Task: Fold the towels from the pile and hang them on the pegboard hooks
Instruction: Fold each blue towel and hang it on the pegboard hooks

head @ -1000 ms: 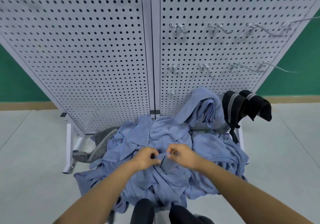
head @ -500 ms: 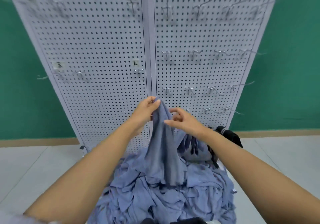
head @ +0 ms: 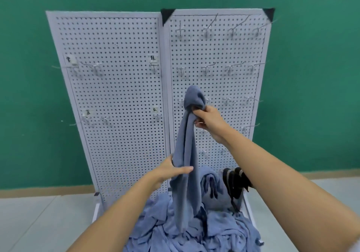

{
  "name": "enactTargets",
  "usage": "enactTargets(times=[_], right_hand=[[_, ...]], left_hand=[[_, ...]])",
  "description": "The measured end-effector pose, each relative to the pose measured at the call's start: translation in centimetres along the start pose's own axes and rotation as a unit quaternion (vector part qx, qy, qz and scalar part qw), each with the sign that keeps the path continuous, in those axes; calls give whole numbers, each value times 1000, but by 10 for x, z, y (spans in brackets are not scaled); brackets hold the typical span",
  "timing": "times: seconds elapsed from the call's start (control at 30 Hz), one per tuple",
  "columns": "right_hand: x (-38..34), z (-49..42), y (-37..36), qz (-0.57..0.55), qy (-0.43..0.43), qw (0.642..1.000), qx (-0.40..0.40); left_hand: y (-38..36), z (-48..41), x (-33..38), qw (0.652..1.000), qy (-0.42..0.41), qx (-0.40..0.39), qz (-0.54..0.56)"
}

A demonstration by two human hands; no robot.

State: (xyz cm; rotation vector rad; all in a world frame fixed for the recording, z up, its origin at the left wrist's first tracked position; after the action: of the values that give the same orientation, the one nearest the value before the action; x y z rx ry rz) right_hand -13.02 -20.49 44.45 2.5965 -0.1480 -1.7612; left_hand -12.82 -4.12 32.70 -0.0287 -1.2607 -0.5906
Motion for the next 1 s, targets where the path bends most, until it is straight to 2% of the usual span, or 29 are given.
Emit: enactTargets(times=[0.1,0.17,0.27,0.33,0.43,0.5,0.67,0.8,0.83,0.87,0.93,1.0], right_hand=[[-4,-2,2,-105,-8,994,28],[2,-5,9,-131,-11,991,26],[25,-1,24,3,-53,998,-29],[46,5,29,76,-122,985,-91],[79,17,30,89,-225,952,-187],[94,23,28,61,-253,941,-217],[101,31,26,-50,-253,938,-231],[90,23,28,-150,-200,957,-146],[88,19,31,-178,-185,960,-116],[84,15,35,-198,-175,960,-91],[80,9,44,-201,-165,964,-48],[76,3,51,-190,-161,968,-21]], left_hand=[[-19,-4,-3,999,28,19,12],[-24,-6,2,995,28,23,92],[-21,-11,15,958,-1,7,288],[-16,-12,24,935,-19,-9,354],[-9,-8,37,919,-22,-30,392],[-4,-5,43,907,-23,-46,417],[10,-11,50,895,-58,-85,434],[34,-14,51,876,-83,-96,466],[41,-13,50,877,-84,-100,462],[48,-15,46,893,-84,-96,431],[58,-17,37,946,-82,-76,305],[63,-18,31,975,-55,-70,203]])
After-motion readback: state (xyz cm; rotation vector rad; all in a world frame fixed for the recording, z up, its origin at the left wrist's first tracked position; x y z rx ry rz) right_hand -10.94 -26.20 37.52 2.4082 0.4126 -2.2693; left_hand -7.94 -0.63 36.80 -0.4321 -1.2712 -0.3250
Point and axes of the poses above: each hand's wrist, its own z-axis away from the middle knuckle, its own y-axis out of the back of the hand, x = y × z, the point moved 1 cm from there along -z, towards the middle knuckle, and after that the axes turned 7 degrees about y, right-handed, at the moved point
